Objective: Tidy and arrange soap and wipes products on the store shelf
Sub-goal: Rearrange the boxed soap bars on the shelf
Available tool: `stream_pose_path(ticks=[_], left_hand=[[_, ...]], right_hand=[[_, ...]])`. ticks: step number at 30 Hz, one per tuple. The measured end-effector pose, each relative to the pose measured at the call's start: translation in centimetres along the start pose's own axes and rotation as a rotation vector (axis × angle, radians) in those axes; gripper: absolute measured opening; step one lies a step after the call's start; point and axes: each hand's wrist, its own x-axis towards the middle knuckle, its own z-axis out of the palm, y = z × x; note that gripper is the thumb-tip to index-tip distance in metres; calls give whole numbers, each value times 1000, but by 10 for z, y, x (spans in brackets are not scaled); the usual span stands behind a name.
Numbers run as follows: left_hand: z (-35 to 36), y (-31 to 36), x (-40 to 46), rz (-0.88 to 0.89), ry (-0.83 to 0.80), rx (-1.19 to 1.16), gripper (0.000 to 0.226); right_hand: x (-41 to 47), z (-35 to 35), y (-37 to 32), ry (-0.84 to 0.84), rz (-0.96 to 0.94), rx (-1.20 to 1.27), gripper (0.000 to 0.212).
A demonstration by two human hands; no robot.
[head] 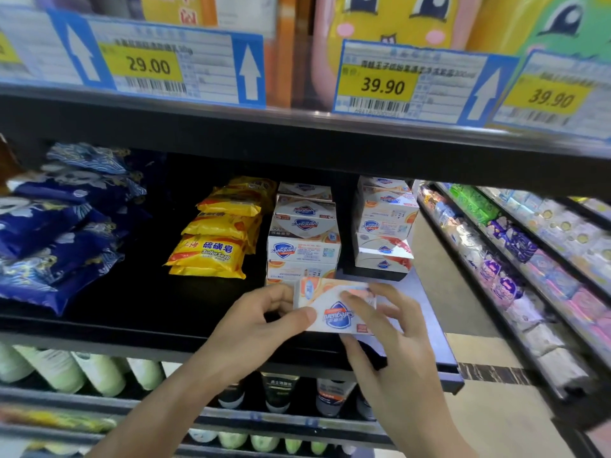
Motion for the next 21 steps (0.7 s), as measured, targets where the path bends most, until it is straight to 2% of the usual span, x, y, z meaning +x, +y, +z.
stream_pose_path(ticks=[2,5,8,13,17,21], left_hand=[[-1,-1,-1,-2,-2,-19,30],[-2,-3,-3,0,-6,-36,30],[-5,-6,-3,5,-6,-42,22],[-6,-5,-4,24,26,-35,34],[-9,-4,-6,52,30,-22,27],[-10,-1,-9,67,20,39,36]], right_hand=[[0,-3,-1,-19,129,186,75],[5,-10,-4,-18,350,439,66],[18,-18,-5,-111,551,546,57],[33,-21,-6,-287,608,611,53],[35,-15,-3,-260,626,706,44],[33,-12,1,-218,621,755,38]])
